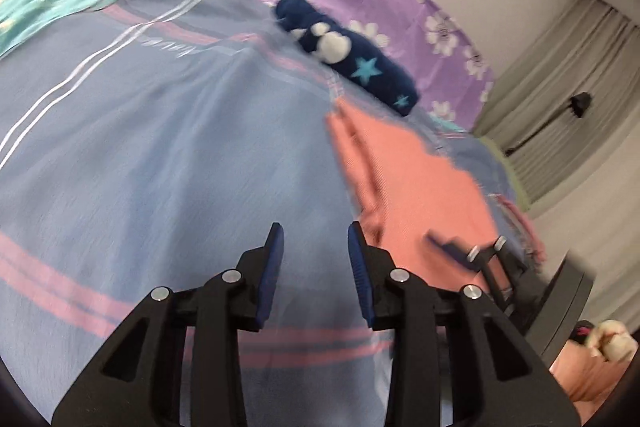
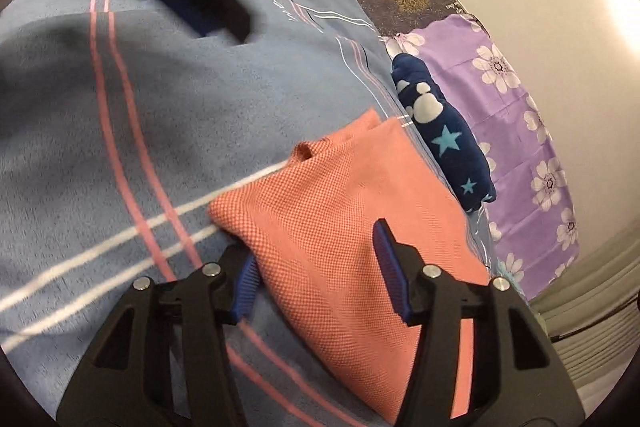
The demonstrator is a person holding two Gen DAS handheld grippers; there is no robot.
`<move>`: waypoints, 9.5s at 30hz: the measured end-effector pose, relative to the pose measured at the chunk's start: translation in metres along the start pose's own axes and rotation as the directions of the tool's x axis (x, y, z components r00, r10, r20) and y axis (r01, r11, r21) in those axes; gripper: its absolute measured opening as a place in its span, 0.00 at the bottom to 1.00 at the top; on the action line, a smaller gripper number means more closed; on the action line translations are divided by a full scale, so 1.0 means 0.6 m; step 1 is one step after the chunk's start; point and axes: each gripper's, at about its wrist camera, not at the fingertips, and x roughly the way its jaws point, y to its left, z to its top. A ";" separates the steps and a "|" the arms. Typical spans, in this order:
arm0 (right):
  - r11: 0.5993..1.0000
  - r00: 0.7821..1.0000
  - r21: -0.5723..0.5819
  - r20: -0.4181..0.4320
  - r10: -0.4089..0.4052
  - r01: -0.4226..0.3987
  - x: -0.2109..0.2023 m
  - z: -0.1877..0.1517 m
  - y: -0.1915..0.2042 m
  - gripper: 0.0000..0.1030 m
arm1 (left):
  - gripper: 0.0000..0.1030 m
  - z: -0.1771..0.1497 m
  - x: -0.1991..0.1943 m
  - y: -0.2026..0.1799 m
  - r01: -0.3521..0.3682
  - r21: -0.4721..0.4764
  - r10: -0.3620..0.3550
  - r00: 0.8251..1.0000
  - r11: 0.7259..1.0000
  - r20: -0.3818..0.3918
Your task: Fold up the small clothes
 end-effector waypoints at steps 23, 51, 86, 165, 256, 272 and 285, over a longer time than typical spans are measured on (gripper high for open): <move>0.956 0.980 0.266 0.183 0.073 -0.121 -0.056 0.002 -0.119 0.05 | 0.13 0.152 0.225 -0.101 0.152 0.035 -0.142 0.970 0.988 -0.199; 0.182 0.936 0.925 0.302 0.183 -0.334 -0.082 -0.453 -0.438 0.05 | 0.13 0.063 0.461 -0.597 0.023 0.507 0.166 0.931 0.862 -0.324; -0.078 0.876 0.934 0.354 0.327 -0.349 -0.044 -0.568 -0.430 0.22 | 0.54 -0.173 0.240 -0.514 -0.080 0.709 0.257 0.955 0.701 -0.147; 0.268 0.970 0.947 0.122 0.211 -0.177 -0.084 -0.508 -0.467 0.25 | 0.21 -0.163 0.250 -0.467 0.051 0.540 0.076 0.974 0.840 -0.211; 0.432 0.940 0.845 0.220 0.259 -0.316 0.066 -0.427 -0.505 0.21 | 0.33 -0.056 0.392 -0.450 0.125 0.464 -0.038 0.980 0.877 -0.193; 0.479 0.948 0.843 0.311 -0.061 -0.246 -0.184 -0.468 -0.577 0.19 | 0.30 -0.077 0.286 -0.653 0.201 0.641 -0.145 0.980 0.741 -0.139; 0.408 0.947 0.910 0.189 -0.261 -0.069 -0.348 -0.619 -0.638 0.19 | 0.30 -0.154 0.292 -0.884 0.312 0.758 -0.232 0.948 0.572 -0.216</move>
